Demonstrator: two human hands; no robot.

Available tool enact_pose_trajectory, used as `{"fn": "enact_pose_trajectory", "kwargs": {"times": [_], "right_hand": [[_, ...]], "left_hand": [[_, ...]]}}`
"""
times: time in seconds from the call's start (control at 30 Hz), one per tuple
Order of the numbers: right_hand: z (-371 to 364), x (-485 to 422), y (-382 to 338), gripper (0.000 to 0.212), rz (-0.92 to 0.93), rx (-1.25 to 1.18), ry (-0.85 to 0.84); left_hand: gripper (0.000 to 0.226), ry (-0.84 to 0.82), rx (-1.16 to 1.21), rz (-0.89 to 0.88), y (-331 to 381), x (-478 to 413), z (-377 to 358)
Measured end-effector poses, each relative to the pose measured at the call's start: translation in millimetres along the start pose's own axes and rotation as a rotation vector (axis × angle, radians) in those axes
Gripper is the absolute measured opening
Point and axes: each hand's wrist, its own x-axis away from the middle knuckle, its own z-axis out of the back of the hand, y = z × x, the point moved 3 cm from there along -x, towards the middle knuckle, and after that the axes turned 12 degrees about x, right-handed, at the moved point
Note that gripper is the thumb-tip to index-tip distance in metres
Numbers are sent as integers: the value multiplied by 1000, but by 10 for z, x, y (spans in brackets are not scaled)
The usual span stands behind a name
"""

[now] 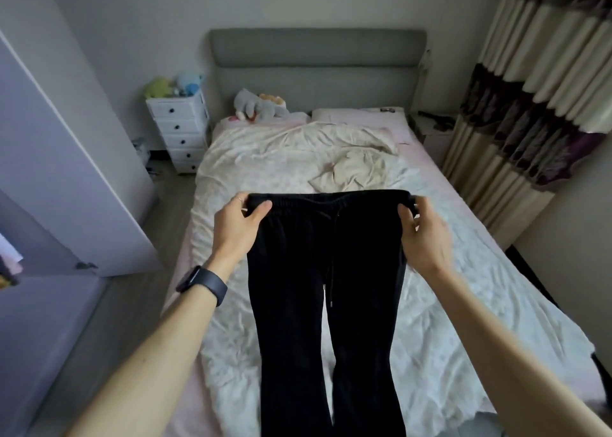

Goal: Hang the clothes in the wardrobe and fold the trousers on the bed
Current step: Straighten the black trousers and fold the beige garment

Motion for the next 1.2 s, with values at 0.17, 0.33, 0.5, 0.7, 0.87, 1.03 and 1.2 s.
{"fn": "enact_pose_trajectory", "kwargs": {"times": [0.17, 0.33, 0.5, 0.7, 0.87, 1.03, 1.2], "right_hand": [[-714, 348, 485, 9, -66, 36, -245], [-1307, 612, 881, 15, -103, 66, -487], [-1637, 330, 997, 17, -122, 64, -606], [-2294, -1111, 875, 12, -132, -76, -426], [-3293, -2334, 740, 15, -74, -77, -283], [-4105, -2839, 830, 19, -154, -82, -186], [-4889, -3028, 1129, 19, -156, -26, -221]], "left_hand": [[32, -214, -208, 114, -835, 194, -201], [40, -377, -532, 195, -1452, 243, -382], [40, -430, -742, 144, -1652, 10, -646], [26, -145, -397, 309, -1824, -1331, -1160], [21, 144, -297, 339, -2221, -2477, -1572], [19, 211, -344, 314, -2694, -3092, -1934], [21, 143, -373, 310, -3352, -3495, -2189]]}}
